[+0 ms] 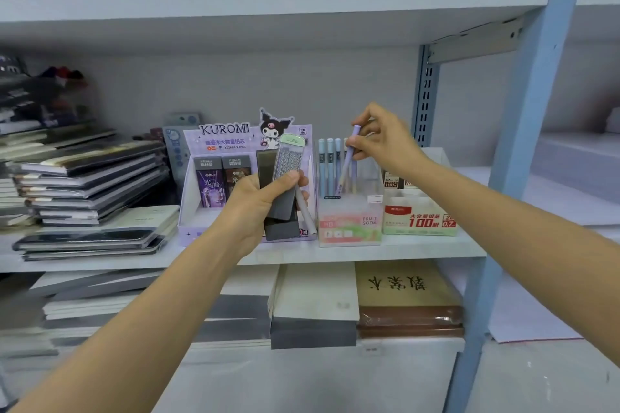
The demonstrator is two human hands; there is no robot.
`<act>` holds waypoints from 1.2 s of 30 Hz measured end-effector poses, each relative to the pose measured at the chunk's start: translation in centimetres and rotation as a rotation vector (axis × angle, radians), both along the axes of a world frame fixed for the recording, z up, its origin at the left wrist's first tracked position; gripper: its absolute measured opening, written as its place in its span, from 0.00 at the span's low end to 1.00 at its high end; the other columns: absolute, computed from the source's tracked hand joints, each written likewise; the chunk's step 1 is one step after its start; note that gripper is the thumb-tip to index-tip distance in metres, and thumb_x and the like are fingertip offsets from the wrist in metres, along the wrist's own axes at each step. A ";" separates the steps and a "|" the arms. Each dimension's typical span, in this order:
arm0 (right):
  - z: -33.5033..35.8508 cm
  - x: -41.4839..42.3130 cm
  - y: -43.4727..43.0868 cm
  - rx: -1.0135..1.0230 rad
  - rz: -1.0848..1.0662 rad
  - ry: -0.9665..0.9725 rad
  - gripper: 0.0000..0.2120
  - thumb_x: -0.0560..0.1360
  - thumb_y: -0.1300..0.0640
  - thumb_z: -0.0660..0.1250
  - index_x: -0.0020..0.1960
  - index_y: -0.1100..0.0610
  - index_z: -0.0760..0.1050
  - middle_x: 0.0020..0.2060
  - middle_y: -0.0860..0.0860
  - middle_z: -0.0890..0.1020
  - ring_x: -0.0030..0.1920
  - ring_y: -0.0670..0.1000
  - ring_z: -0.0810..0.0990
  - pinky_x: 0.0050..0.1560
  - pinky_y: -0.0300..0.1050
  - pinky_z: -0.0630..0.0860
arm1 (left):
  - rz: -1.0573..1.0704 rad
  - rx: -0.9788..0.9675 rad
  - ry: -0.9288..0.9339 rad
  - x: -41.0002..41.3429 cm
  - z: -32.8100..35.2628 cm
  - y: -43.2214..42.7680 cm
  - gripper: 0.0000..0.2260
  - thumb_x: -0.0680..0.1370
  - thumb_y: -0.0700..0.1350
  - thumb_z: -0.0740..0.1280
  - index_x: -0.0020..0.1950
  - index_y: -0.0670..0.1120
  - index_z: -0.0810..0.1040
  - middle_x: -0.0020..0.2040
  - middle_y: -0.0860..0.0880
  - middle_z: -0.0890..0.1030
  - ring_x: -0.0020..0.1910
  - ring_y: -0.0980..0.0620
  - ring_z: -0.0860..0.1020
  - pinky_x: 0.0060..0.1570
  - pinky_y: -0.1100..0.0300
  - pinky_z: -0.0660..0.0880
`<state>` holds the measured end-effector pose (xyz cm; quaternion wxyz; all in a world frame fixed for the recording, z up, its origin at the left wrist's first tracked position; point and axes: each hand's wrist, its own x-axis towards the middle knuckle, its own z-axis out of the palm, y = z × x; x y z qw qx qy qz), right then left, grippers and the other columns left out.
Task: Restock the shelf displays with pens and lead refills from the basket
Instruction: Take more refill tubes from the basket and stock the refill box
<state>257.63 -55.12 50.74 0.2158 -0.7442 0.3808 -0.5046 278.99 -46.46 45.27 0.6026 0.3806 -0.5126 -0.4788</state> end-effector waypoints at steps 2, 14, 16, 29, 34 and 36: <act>0.1 -0.5 -0.3 0.002 -0.005 0.005 0.08 0.76 0.66 0.68 0.52 0.63 0.71 0.47 0.62 0.80 0.42 0.56 0.85 0.44 0.49 0.83 | -0.011 0.001 0.007 0.0 0.0 0.0 0.07 0.74 0.45 0.70 0.51 0.45 0.81 0.48 0.47 0.86 0.43 0.52 0.84 0.45 0.58 0.82; 1.3 -0.4 -0.8 -0.031 0.042 0.145 0.10 0.75 0.65 0.69 0.54 0.65 0.71 0.42 0.62 0.82 0.38 0.54 0.85 0.38 0.41 0.82 | -0.039 -0.001 0.021 0.0 0.1 0.0 0.13 0.69 0.48 0.71 0.50 0.45 0.81 0.50 0.45 0.85 0.43 0.52 0.84 0.40 0.59 0.81; 1.2 -0.4 -1.0 -0.042 0.026 0.144 0.09 0.75 0.65 0.69 0.53 0.65 0.72 0.42 0.62 0.81 0.38 0.54 0.85 0.38 0.41 0.82 | -0.043 0.006 0.032 -0.1 0.1 -0.1 0.13 0.69 0.48 0.71 0.50 0.44 0.82 0.50 0.45 0.85 0.43 0.51 0.84 0.38 0.59 0.81; 2.0 -0.1 -1.7 -0.118 -0.093 0.341 0.09 0.79 0.59 0.65 0.55 0.60 0.80 0.38 0.54 0.83 0.31 0.42 0.81 0.34 0.29 0.75 | -0.042 0.005 0.007 -0.2 0.1 -0.3 0.08 0.69 0.48 0.71 0.46 0.47 0.84 0.50 0.45 0.85 0.44 0.52 0.84 0.44 0.56 0.82; 1.3 0.1 -1.7 -0.195 -0.171 0.423 0.08 0.77 0.57 0.69 0.52 0.60 0.83 0.44 0.53 0.84 0.41 0.45 0.79 0.44 0.32 0.75 | -0.040 0.005 0.037 -0.6 0.2 -0.4 0.07 0.75 0.44 0.69 0.51 0.44 0.81 0.50 0.45 0.85 0.42 0.52 0.84 0.39 0.59 0.82; 0.9 0.4 -1.9 -0.184 -0.184 0.444 0.08 0.76 0.57 0.69 0.51 0.60 0.83 0.45 0.53 0.85 0.44 0.47 0.80 0.51 0.39 0.76 | -0.039 0.006 0.035 -0.8 0.3 -0.4 0.08 0.76 0.43 0.68 0.53 0.43 0.80 0.51 0.44 0.85 0.43 0.52 0.84 0.41 0.58 0.82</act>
